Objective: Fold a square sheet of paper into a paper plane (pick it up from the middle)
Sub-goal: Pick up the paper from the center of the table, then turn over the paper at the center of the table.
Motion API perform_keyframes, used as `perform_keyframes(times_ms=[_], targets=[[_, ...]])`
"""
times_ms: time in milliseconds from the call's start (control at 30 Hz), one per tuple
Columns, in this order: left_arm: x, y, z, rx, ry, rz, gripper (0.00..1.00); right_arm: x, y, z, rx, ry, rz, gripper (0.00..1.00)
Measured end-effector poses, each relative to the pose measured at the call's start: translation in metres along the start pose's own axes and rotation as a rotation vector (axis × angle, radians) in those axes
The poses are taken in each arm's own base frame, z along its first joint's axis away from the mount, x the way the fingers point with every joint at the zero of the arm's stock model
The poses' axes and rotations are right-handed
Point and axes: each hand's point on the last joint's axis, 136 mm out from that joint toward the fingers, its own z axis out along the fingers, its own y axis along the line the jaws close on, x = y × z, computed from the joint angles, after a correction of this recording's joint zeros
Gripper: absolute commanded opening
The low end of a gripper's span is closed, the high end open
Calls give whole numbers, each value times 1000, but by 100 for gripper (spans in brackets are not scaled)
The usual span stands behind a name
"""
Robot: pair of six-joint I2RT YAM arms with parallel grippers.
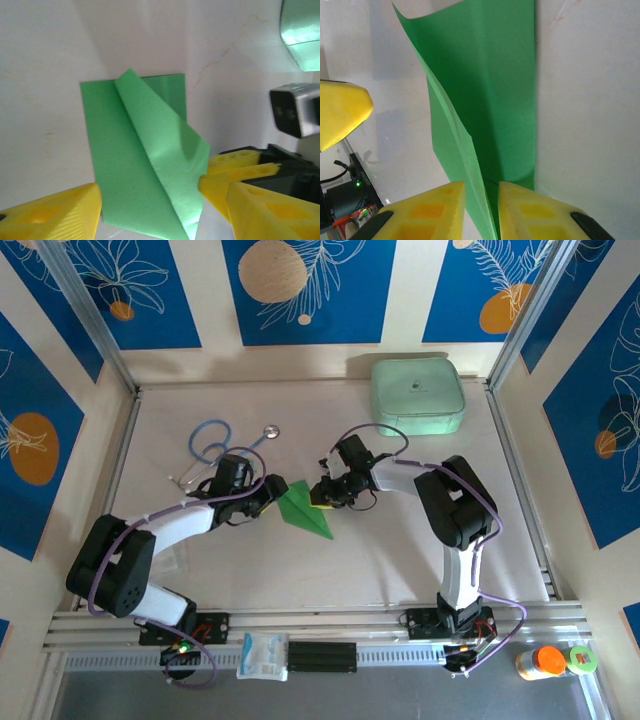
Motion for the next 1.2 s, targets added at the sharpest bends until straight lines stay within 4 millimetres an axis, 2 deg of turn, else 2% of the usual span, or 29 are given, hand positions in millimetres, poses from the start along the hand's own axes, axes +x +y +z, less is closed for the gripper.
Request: perform_keyframes(times_ms=[167,333,467,633,700,900,1200], targets=[[0,-5,0,46,1,-6,72,-2,7,1,-40,2,-20,6],[6,-8,-4,104,14,-9,79,-10,19,-5,-103,-20,-29,4],[5,-33,-16,218,2,22,83,-24,42,-29,-178,-79,-40,4],[1,-68,-31,370,-14,56,83,-41,78,-70,-295,-175,-68,5],[1,-77,-35,413,-13,64,82,-44,87,-80,-332,-193,-62,5],[3,-103,-41,532,1,80,69,-44,93,-88,-401,-191,4,5],[11,-105,-29,560,60,60,46,-45,102,-93,-469,-177,41,5]])
